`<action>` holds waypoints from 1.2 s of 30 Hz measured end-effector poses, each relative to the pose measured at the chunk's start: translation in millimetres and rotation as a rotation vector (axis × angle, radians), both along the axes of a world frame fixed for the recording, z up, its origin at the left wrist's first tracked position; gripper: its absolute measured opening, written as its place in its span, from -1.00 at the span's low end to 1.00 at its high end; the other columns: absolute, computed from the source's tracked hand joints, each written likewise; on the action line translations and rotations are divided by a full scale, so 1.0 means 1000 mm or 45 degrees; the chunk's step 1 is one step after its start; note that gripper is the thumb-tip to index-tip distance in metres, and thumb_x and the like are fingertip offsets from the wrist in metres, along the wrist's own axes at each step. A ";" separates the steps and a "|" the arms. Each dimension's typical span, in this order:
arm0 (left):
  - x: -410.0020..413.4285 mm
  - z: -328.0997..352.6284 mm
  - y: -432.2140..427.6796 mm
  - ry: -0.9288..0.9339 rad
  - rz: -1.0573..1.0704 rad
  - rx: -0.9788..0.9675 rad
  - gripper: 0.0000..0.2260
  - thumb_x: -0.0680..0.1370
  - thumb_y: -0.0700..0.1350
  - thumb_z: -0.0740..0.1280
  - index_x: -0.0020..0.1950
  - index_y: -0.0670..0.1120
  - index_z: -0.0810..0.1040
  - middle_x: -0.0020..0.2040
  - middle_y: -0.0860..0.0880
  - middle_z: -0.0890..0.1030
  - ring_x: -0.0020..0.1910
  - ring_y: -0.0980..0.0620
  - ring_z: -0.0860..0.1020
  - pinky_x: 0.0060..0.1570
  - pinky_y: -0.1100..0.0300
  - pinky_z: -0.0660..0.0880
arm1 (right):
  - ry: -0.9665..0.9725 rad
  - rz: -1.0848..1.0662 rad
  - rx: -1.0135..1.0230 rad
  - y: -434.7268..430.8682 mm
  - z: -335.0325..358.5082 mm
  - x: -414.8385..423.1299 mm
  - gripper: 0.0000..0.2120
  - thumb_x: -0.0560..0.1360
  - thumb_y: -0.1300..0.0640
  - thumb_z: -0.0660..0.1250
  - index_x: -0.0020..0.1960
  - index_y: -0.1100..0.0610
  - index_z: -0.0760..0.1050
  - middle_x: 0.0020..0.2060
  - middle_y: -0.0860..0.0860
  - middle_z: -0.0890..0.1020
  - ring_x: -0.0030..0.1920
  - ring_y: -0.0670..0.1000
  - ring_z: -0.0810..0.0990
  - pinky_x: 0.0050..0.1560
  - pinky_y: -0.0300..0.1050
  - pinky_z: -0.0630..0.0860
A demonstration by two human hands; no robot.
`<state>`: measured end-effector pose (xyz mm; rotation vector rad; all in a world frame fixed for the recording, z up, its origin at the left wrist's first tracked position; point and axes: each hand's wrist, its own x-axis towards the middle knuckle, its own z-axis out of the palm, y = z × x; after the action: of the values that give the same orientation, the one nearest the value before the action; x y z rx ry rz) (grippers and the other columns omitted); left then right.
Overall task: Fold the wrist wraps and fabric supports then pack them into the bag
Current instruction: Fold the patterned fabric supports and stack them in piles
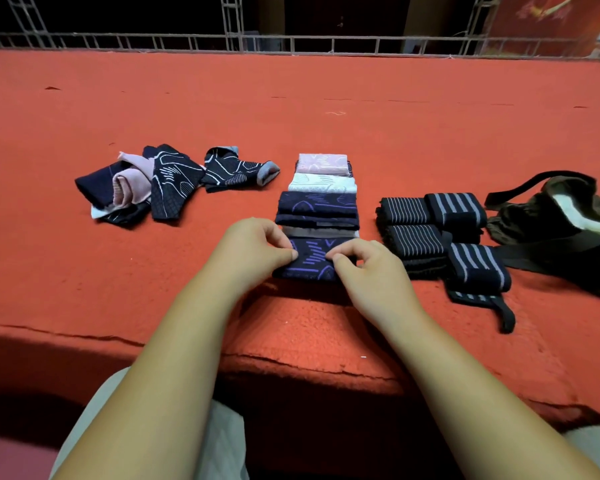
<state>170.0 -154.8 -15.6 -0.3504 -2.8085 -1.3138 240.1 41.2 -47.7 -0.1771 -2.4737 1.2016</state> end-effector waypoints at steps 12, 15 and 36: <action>-0.009 -0.018 0.002 -0.122 -0.092 -0.156 -0.88 0.47 -0.10 0.62 -0.16 -0.08 0.71 -0.33 0.08 0.66 -0.40 0.17 0.53 -0.32 0.23 0.38 | -0.210 -0.053 0.165 -0.006 -0.003 0.000 -0.85 0.58 0.05 0.41 0.00 -0.11 0.75 0.03 0.02 0.46 -0.13 -0.07 0.53 -0.07 -0.20 0.30; -0.010 -0.018 -0.001 -0.153 -0.096 -0.122 -0.87 0.48 -0.08 0.61 -0.17 -0.08 0.71 -0.41 0.10 0.64 -0.44 0.16 0.52 -0.32 0.24 0.40 | -0.247 -0.112 0.253 -0.010 0.005 -0.002 -0.86 0.57 -0.03 0.40 -0.05 -0.11 0.75 -0.03 -0.02 0.40 -0.16 0.01 0.57 -0.04 -0.14 0.39; -0.090 -0.023 -0.140 0.002 0.352 -0.445 -0.64 0.61 -0.05 0.38 0.41 0.01 0.65 0.64 -0.11 0.31 0.57 -0.26 0.32 0.58 0.00 0.22 | -0.215 0.383 0.353 -0.162 0.032 -0.103 -0.77 0.61 0.11 0.28 0.08 0.05 0.72 0.06 0.04 0.75 0.15 0.12 0.66 0.19 -0.02 0.56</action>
<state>80.2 -294.7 -38.8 0.0358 -2.9434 -0.7714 136.9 -120.9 -15.6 0.1826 -2.8602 0.9688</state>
